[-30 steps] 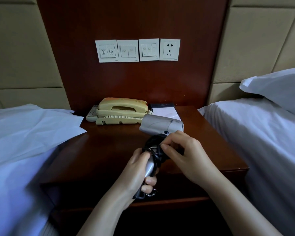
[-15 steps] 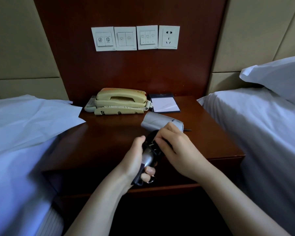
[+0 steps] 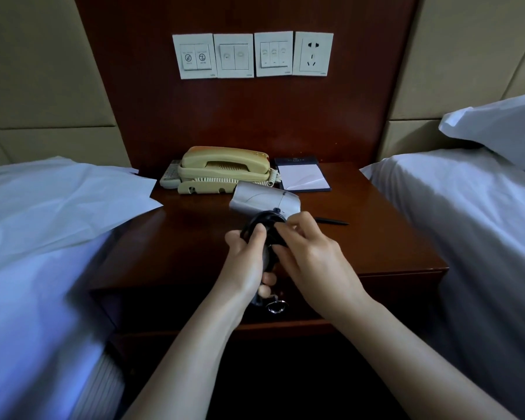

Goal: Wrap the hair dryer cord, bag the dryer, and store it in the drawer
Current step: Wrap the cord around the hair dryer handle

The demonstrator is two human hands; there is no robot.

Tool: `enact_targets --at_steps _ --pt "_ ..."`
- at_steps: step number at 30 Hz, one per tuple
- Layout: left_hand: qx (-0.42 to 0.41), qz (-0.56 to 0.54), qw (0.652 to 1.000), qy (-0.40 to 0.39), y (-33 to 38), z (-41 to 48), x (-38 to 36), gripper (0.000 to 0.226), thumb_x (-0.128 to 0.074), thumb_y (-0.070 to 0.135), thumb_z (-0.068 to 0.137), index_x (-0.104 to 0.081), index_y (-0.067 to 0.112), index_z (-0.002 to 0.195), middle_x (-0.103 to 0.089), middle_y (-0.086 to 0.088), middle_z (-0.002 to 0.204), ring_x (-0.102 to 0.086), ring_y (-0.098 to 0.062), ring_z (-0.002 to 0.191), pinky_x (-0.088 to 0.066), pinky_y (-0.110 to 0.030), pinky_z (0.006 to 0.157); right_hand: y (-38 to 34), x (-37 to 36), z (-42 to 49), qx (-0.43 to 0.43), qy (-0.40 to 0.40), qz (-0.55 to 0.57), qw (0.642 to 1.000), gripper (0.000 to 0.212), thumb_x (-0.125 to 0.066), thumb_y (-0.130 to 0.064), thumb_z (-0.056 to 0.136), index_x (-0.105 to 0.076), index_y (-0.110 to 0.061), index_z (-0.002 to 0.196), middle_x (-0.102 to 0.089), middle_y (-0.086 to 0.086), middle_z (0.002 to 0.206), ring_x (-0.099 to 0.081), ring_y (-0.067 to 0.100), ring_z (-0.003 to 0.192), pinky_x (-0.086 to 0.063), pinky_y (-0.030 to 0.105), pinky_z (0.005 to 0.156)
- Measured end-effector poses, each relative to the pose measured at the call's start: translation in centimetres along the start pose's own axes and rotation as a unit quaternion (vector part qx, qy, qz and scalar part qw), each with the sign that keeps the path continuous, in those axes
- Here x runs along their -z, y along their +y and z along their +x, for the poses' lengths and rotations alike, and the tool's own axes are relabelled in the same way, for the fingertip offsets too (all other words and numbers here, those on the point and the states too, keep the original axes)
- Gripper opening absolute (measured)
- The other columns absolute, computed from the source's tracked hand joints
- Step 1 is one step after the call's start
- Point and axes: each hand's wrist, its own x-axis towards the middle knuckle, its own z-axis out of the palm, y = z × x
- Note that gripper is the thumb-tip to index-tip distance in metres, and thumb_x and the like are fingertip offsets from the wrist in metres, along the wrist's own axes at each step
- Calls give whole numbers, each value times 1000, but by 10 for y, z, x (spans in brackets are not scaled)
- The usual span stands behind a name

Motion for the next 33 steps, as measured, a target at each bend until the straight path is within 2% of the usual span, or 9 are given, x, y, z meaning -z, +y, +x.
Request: enact_targets --at_steps 4,9,13,16,18,22,25,30,33 --pt "-13 4 1000 3 3 -3 0 23 -38 40 99 -31 19 93 -42 -4 72 -33 -7 35 -24 -12 32 -3 -1 3 41 20 -51 998 11 -56 -2 79 -61 0 89 -56 15 92 -58 28 61 -44 27 48" --pt "-8 9 1000 4 2 -4 -5 34 -38 44 97 -33 12 107 -42 -3 70 -34 -8 36 -24 -13 32 0 0 2 30 15 -67 997 15 -60 2 77 -60 -1 92 -55 14 94 -55 26 66 -33 24 47" --pt "-5 25 1000 8 -1 -3 -9 29 -37 45 97 -34 17 100 -42 -5 72 -35 -7 34 -25 -14 32 6 0 4 16 34 -66 997 15 -58 7 68 -58 -3 79 -53 12 79 -38 22 48 -19 24 40" --pt "-1 23 1000 6 -1 -3 -10 24 -37 43 98 -33 20 92 -41 -4 71 -33 -8 34 -24 -13 32 9 0 5 -25 39 -23 999 13 -58 9 75 -54 -3 75 -50 12 78 -42 30 44 -33 32 34" --pt "2 21 1000 5 -1 -2 -10 25 -39 43 98 -33 21 87 -40 -4 70 -33 -7 34 -23 -13 31 11 -1 5 -47 49 41 997 10 -53 1 86 -57 -4 78 -51 9 82 -50 30 54 -44 39 46" --pt "17 20 1000 1 -1 -1 -6 27 -40 43 97 -33 17 95 -40 -4 74 -33 -8 36 -22 -13 31 18 2 10 -97 59 170 979 9 -60 -9 88 -63 -11 80 -53 -3 85 -51 6 68 -39 14 62" --pt "49 -11 999 -21 1 1 -3 34 -38 43 98 -36 12 110 -43 -9 75 -33 -7 36 -22 -13 31 21 4 10 -134 67 233 961 7 -66 -13 84 -62 -12 90 -51 -6 87 -55 5 66 -41 6 61" --pt "58 -30 998 -15 0 3 -5 33 -32 44 100 -36 13 111 -44 -9 80 -31 -6 33 -20 -12 30 21 -3 6 -189 13 221 957 19 -57 -31 91 -60 -17 103 -60 -7 70 -63 14 70 -50 26 65" --pt "56 -27 998 -12 -1 3 -4 29 -28 42 101 -36 15 104 -43 -9 82 -31 -6 33 -20 -12 31 20 -3 3 -150 6 200 968 16 -53 -26 93 -59 -15 104 -59 -11 73 -60 10 70 -44 16 64"
